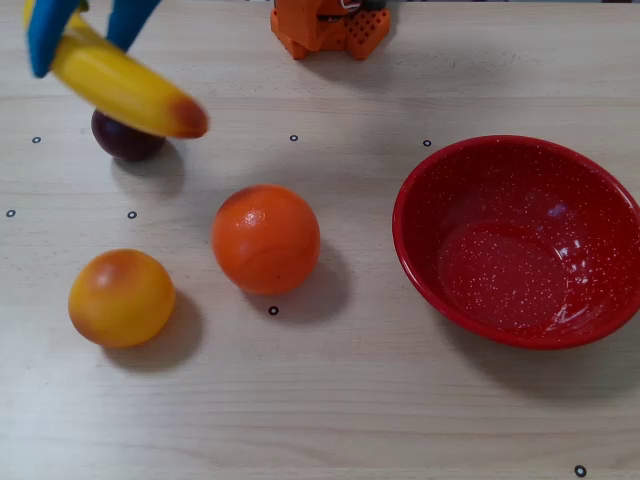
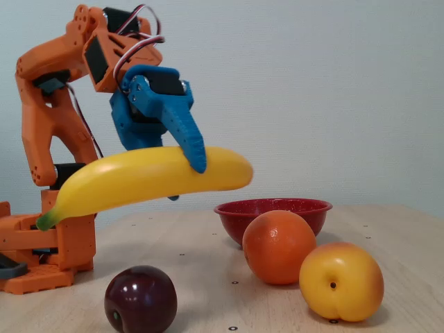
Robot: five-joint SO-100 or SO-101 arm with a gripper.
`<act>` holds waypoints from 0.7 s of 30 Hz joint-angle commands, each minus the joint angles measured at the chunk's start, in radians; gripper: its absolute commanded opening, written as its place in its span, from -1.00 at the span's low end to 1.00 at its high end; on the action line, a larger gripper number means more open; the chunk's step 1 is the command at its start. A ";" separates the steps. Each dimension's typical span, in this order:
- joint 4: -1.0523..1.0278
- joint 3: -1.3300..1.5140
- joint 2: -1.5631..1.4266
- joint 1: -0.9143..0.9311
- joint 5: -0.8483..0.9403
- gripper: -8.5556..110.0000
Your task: Put banana in the red bowl.
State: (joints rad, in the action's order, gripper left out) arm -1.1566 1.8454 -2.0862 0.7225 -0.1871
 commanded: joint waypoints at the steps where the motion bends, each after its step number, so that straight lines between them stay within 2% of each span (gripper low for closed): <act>1: 0.037 -0.015 -0.155 -0.023 0.032 -0.86; 13: -0.063 0.124 -0.410 -0.129 0.101 -0.86; 21: -0.149 0.181 -0.552 -0.334 0.160 -0.86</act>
State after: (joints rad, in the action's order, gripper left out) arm -1.3023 2.0877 -2.5878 0.4142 -0.0552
